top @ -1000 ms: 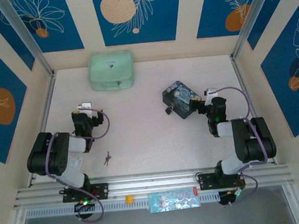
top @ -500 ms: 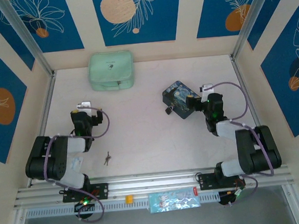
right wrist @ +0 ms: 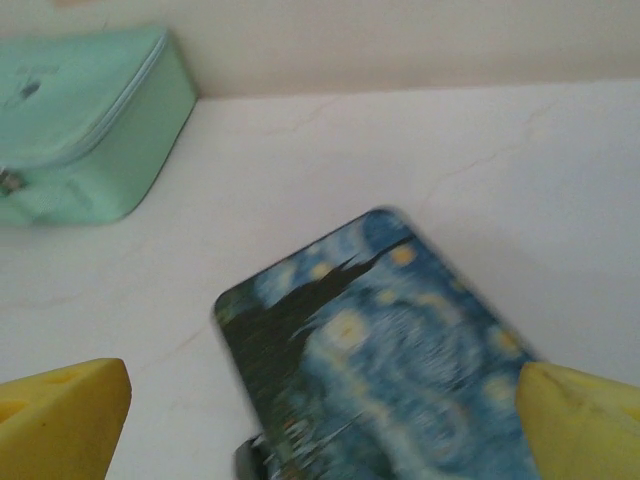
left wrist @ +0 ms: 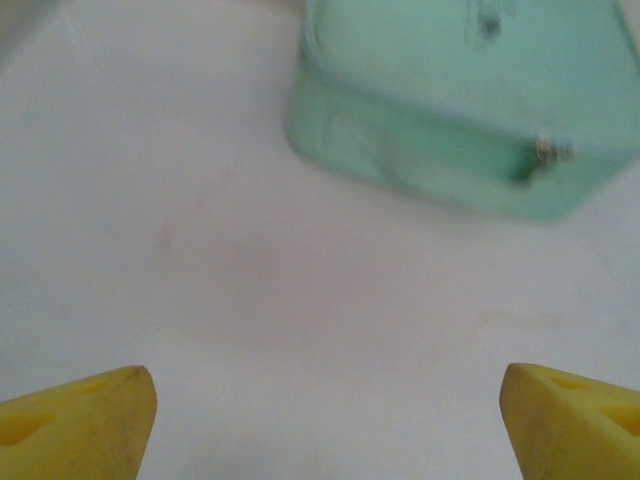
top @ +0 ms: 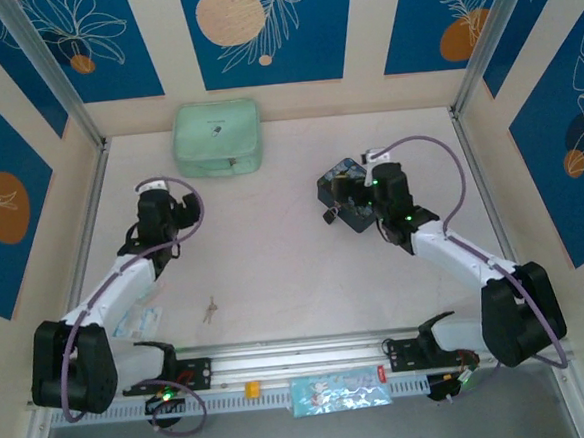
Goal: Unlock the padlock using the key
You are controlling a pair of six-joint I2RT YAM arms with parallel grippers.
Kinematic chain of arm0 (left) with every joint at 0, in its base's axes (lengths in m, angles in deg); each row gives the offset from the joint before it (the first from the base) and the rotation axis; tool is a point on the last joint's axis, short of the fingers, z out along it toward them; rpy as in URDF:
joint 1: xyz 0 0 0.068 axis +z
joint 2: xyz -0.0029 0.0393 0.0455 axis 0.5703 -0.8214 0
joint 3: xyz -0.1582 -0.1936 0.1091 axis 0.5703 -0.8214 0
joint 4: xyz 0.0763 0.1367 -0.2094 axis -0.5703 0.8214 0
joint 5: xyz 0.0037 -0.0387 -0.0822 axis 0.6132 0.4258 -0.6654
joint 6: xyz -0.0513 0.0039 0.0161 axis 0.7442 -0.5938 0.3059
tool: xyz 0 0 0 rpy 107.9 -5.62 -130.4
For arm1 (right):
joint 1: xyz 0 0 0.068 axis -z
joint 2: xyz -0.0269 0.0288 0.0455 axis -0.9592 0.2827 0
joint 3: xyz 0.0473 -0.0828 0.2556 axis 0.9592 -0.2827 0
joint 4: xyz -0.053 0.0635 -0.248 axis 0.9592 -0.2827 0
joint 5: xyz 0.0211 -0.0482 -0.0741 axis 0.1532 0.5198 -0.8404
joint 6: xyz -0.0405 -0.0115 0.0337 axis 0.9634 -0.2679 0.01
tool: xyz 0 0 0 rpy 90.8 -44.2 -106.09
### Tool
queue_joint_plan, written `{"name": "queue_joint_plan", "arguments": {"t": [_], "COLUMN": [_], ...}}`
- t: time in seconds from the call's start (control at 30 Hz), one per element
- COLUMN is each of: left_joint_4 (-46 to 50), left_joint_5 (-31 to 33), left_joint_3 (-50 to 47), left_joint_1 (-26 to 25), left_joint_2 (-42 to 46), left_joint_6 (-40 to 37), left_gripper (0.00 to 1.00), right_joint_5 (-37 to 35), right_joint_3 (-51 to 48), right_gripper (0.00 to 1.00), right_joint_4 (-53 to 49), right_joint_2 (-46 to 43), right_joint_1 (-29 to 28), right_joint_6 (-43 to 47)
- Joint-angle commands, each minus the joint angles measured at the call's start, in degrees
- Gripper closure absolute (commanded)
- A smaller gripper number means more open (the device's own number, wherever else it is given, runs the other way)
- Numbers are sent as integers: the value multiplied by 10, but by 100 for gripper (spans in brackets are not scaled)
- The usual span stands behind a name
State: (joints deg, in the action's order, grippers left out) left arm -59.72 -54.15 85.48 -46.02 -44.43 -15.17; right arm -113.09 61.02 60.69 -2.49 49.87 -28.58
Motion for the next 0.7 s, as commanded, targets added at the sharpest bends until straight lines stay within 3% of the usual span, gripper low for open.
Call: {"name": "queue_joint_plan", "arguments": {"t": [0.0, 0.2, 0.4, 0.47, 0.67], "left_joint_4": [230, 378, 469, 478, 450], "left_joint_5": [-87, -106, -99, -105, -96], "left_joint_3": [7, -19, -45, -61, -93], "left_joint_1": [-25, -75, -142, -165, -220], "left_joint_2": [22, 97, 128, 132, 122], "left_joint_6": [76, 126, 179, 195, 230], "left_gripper": [13, 20, 32, 37, 39], "right_joint_5": [-37, -32, -54, -62, -69], "right_joint_3": [19, 30, 73, 92, 121], "right_gripper": [1, 1, 1, 1, 1], "right_joint_4": [-70, -95, -130, -149, -153], "right_joint_2": [15, 56, 116, 133, 160], "right_joint_1": [-39, -87, -115, -120, -134], "right_joint_6": [-44, -114, -109, -106, -103]}}
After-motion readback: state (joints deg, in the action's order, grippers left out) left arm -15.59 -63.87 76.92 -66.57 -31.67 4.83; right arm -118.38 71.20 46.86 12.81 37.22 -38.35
